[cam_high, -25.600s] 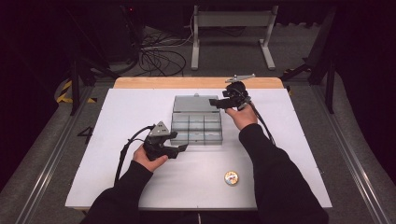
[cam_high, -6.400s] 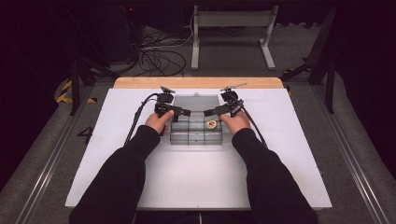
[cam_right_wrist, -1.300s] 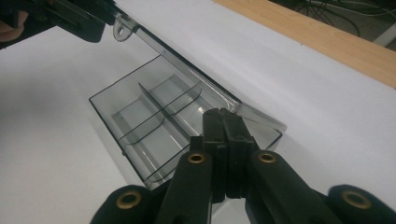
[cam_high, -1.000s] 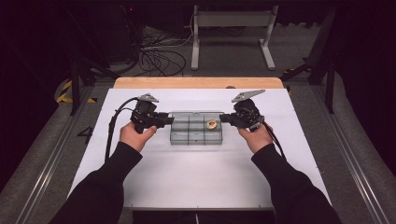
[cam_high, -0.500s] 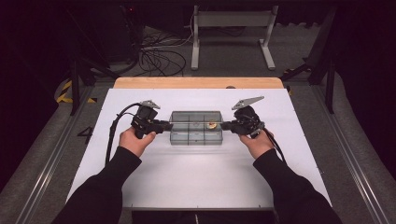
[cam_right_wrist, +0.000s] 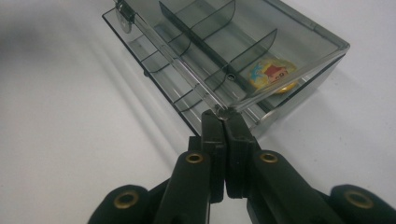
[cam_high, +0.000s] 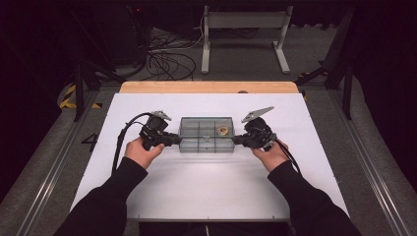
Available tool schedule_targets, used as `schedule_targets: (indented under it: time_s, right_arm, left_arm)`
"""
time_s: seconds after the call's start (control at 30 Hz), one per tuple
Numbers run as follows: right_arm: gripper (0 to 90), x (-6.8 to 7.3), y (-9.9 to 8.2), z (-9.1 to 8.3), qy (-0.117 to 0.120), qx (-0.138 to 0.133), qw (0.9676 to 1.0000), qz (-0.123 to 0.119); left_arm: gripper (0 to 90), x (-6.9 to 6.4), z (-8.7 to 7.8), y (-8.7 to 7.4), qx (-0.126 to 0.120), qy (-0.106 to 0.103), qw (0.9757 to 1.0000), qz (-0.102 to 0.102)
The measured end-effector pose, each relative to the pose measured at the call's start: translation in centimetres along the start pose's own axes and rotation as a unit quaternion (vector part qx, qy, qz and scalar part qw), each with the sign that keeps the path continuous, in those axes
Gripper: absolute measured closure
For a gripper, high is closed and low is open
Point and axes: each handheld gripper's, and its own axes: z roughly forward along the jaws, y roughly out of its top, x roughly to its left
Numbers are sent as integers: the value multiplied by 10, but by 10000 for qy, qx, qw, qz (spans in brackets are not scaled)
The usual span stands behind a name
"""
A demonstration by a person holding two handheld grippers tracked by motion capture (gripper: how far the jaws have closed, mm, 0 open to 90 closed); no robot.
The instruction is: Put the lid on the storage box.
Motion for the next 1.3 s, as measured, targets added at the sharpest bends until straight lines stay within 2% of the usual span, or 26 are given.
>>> schedule_targets:
  time_s: [0.1, 0.13, 0.23, 0.5, 0.83, 1.07, 1.13, 1.17, 1.27, 1.3]
  right_arm:
    - [884, 1, -3, 0, 5, 32, 10000, 18]
    - [882, 1, -3, 1, 6, 41, 10000, 32]
    - [882, 1, -5, 1, 22, 95, 10000, 8]
    - [881, 3, -8, 2, 45, 206, 9998, -34]
    - [881, 7, -13, -1, 103, 264, 9996, -66]
    - [869, 9, -13, -6, 124, 168, 9997, -102]
    - [860, 10, -13, -6, 139, 145, 9998, -97]
    - [853, 10, -13, -6, 141, 136, 9998, -107]
    - [802, 11, -12, -7, 168, 74, 9998, -122]
    - [759, 11, -12, -9, 165, 40, 9998, -114]
  left_arm:
    - [749, -1, 2, -1, 62, 23, 10000, 5]
    - [748, 0, 2, -1, 83, 43, 9999, 81]
    - [746, -2, 3, -2, 151, 28, 9999, 43]
    - [743, -2, 4, -4, 250, 50, 9996, 106]
    - [743, -4, 4, -7, 457, -17, 9989, 126]
    - [733, -6, 1, -8, 385, -64, 9991, 156]
    - [729, -8, 1, -8, 351, -107, 9993, 108]
    - [725, -8, 1, -8, 332, -106, 9993, 165]
    - [687, -10, -2, -7, 184, -61, 9995, 259]
    - [658, -13, -4, -7, 112, -74, 9997, 219]
